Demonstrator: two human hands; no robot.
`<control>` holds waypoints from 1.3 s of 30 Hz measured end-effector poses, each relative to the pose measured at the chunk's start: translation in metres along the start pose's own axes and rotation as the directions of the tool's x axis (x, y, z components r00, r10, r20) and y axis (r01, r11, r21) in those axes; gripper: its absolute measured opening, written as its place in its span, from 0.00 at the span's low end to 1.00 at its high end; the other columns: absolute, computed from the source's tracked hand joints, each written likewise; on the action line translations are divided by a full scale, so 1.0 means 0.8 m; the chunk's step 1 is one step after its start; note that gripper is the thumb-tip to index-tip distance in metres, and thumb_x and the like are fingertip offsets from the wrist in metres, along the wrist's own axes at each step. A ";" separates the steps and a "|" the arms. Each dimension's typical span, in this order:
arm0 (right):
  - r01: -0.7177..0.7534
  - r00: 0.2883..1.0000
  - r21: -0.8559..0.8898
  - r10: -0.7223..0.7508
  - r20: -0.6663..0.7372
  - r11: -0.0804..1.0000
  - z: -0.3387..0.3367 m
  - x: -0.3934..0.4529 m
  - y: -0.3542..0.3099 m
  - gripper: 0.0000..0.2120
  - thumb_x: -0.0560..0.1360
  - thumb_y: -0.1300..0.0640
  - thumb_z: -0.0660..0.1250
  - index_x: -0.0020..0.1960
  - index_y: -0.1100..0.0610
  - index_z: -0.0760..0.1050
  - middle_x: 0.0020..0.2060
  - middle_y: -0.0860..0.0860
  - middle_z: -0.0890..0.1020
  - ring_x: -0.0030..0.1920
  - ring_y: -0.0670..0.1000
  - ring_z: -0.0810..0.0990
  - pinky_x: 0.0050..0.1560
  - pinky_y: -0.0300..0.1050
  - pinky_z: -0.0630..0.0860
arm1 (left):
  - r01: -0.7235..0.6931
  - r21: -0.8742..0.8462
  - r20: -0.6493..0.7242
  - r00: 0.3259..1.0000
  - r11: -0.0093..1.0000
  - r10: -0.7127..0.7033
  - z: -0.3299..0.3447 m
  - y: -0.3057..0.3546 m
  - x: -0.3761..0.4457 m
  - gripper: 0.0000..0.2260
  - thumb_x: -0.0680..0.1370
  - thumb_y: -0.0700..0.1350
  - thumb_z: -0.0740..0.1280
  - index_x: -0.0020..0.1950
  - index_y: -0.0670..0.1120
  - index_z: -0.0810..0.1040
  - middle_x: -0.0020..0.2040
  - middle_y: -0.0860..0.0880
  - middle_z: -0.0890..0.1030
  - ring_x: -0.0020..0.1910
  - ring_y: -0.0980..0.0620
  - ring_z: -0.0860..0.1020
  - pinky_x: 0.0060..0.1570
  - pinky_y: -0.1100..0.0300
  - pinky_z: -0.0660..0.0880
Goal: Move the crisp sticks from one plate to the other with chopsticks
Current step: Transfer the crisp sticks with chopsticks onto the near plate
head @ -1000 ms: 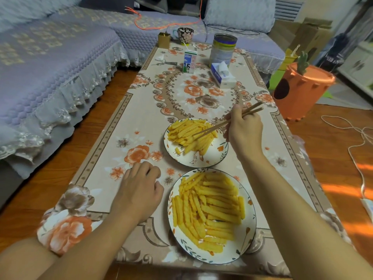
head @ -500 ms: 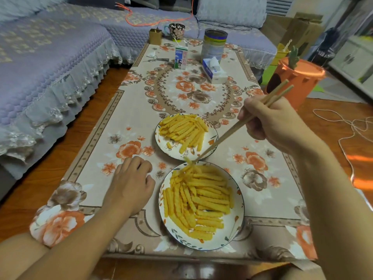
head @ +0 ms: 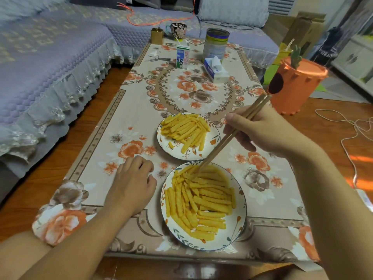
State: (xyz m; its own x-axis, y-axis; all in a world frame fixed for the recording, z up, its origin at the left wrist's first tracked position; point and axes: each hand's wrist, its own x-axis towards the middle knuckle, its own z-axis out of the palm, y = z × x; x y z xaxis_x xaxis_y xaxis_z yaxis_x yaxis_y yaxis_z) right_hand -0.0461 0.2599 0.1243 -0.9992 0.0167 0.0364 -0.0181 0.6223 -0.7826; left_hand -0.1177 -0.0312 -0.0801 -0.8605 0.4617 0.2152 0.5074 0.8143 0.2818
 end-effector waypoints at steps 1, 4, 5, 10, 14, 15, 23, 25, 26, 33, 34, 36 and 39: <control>0.002 1.000 -0.019 -0.002 0.017 1.000 0.007 0.001 -0.001 0.18 0.84 0.51 0.62 0.43 0.61 0.82 0.24 0.53 0.77 0.24 0.51 0.75 0.28 0.42 0.73 | 0.000 -0.002 -0.002 1.000 1.000 0.000 0.000 0.000 0.000 0.12 0.76 0.50 0.55 0.51 0.49 0.75 0.50 0.52 0.72 0.54 0.48 0.70 0.51 0.50 0.71; -0.006 0.999 -0.019 0.006 0.052 1.000 0.020 0.004 -0.004 0.20 0.84 0.50 0.61 0.43 0.62 0.82 0.26 0.56 0.77 0.25 0.52 0.75 0.27 0.40 0.72 | -0.002 -0.002 -0.005 1.000 1.000 0.002 -0.001 0.000 0.000 0.12 0.76 0.50 0.55 0.51 0.48 0.76 0.50 0.52 0.72 0.54 0.48 0.70 0.52 0.50 0.72; -0.003 0.999 -0.009 0.003 0.047 1.000 0.021 0.005 -0.005 0.21 0.84 0.49 0.61 0.43 0.62 0.82 0.26 0.55 0.77 0.25 0.52 0.75 0.27 0.40 0.72 | -0.004 -0.001 -0.006 1.000 1.000 0.004 -0.001 0.000 0.000 0.12 0.76 0.50 0.55 0.51 0.48 0.76 0.50 0.52 0.73 0.54 0.48 0.70 0.52 0.50 0.72; 0.003 0.997 0.091 0.004 -0.079 0.996 0.005 0.007 -0.007 0.23 0.86 0.50 0.58 0.42 0.64 0.80 0.23 0.51 0.75 0.23 0.51 0.72 0.26 0.40 0.69 | -0.010 0.005 -0.006 1.000 1.000 0.010 -0.001 -0.001 -0.001 0.12 0.77 0.50 0.55 0.52 0.48 0.75 0.50 0.52 0.72 0.54 0.48 0.70 0.52 0.50 0.72; -0.041 0.987 0.098 0.055 -0.149 0.994 -0.015 0.005 -0.002 0.23 0.86 0.49 0.57 0.41 0.62 0.80 0.22 0.49 0.72 0.24 0.49 0.68 0.25 0.37 0.66 | -0.007 0.008 -0.001 1.000 1.000 0.007 -0.001 0.000 0.000 0.13 0.77 0.50 0.54 0.52 0.49 0.75 0.51 0.52 0.72 0.54 0.47 0.70 0.53 0.49 0.73; -0.047 0.987 0.083 0.060 -0.152 0.995 -0.017 0.006 0.001 0.24 0.85 0.49 0.57 0.41 0.62 0.80 0.22 0.48 0.72 0.24 0.48 0.68 0.25 0.37 0.66 | -0.008 0.006 -0.003 1.000 1.000 0.008 -0.001 0.000 -0.001 0.13 0.77 0.50 0.54 0.52 0.48 0.75 0.51 0.52 0.73 0.54 0.47 0.70 0.53 0.49 0.73; -0.058 0.992 0.034 0.061 -0.110 0.998 -0.010 0.009 0.011 0.20 0.84 0.50 0.62 0.42 0.62 0.82 0.23 0.50 0.73 0.23 0.49 0.70 0.24 0.39 0.67 | -0.019 0.013 -0.019 1.000 1.000 0.019 0.000 0.000 -0.001 0.12 0.76 0.49 0.55 0.52 0.48 0.76 0.50 0.51 0.73 0.53 0.47 0.70 0.51 0.48 0.73; -0.032 0.973 0.098 0.053 -0.226 0.995 -0.011 0.015 0.012 0.20 0.85 0.51 0.62 0.42 0.62 0.81 0.25 0.54 0.74 0.24 0.51 0.70 0.25 0.41 0.68 | -0.018 0.020 -0.016 1.000 1.000 0.018 0.001 0.001 -0.001 0.12 0.76 0.49 0.55 0.52 0.48 0.76 0.50 0.51 0.73 0.53 0.47 0.70 0.51 0.49 0.73; -0.015 0.962 0.124 0.049 -0.270 0.992 -0.007 0.020 0.013 0.20 0.85 0.52 0.61 0.43 0.62 0.81 0.25 0.54 0.75 0.24 0.51 0.71 0.25 0.42 0.69 | -0.017 0.023 -0.014 1.000 1.000 0.017 0.000 0.000 -0.001 0.12 0.77 0.49 0.55 0.52 0.48 0.76 0.50 0.51 0.73 0.53 0.47 0.70 0.52 0.49 0.73; 0.003 0.927 0.090 0.031 -0.373 0.996 0.098 0.066 0.031 0.22 0.85 0.49 0.62 0.41 0.62 0.81 0.26 0.59 0.78 0.23 0.46 0.75 0.30 0.45 0.72 | -0.018 0.024 -0.001 1.000 1.000 0.018 -0.002 0.002 0.000 0.13 0.77 0.49 0.53 0.53 0.48 0.75 0.50 0.52 0.72 0.53 0.48 0.70 0.51 0.49 0.73; 0.008 0.920 0.082 0.025 -0.392 0.997 0.110 0.071 0.034 0.22 0.85 0.49 0.62 0.40 0.62 0.81 0.25 0.58 0.78 0.23 0.46 0.76 0.31 0.47 0.72 | -0.017 0.027 0.002 1.000 0.999 0.017 -0.003 0.001 0.000 0.13 0.77 0.49 0.54 0.53 0.48 0.75 0.51 0.51 0.72 0.53 0.48 0.70 0.51 0.49 0.73; 0.006 0.913 0.051 0.015 -0.409 0.999 0.125 0.079 0.037 0.23 0.85 0.47 0.62 0.39 0.61 0.82 0.23 0.54 0.78 0.24 0.48 0.76 0.33 0.51 0.74 | -0.015 0.032 0.004 1.000 0.999 0.015 -0.002 0.000 0.001 0.13 0.77 0.49 0.54 0.53 0.49 0.75 0.51 0.51 0.72 0.53 0.48 0.70 0.52 0.49 0.73; 0.006 0.907 0.050 0.015 -0.421 0.999 0.132 0.080 0.033 0.23 0.85 0.47 0.60 0.40 0.57 0.82 0.23 0.46 0.77 0.26 0.46 0.76 0.35 0.49 0.73 | -0.013 0.031 0.009 1.000 0.999 0.012 -0.003 -0.001 0.002 0.12 0.77 0.49 0.54 0.53 0.49 0.75 0.50 0.52 0.72 0.53 0.48 0.70 0.52 0.50 0.73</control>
State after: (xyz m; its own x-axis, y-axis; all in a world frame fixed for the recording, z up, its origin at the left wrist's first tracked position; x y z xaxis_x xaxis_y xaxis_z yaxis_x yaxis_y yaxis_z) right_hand -0.1140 0.1951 0.0401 -0.8912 0.3544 0.2831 -0.0262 0.5828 -0.8122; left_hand -0.1190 -0.0320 -0.0782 -0.8545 0.4751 0.2100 0.5167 0.8188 0.2502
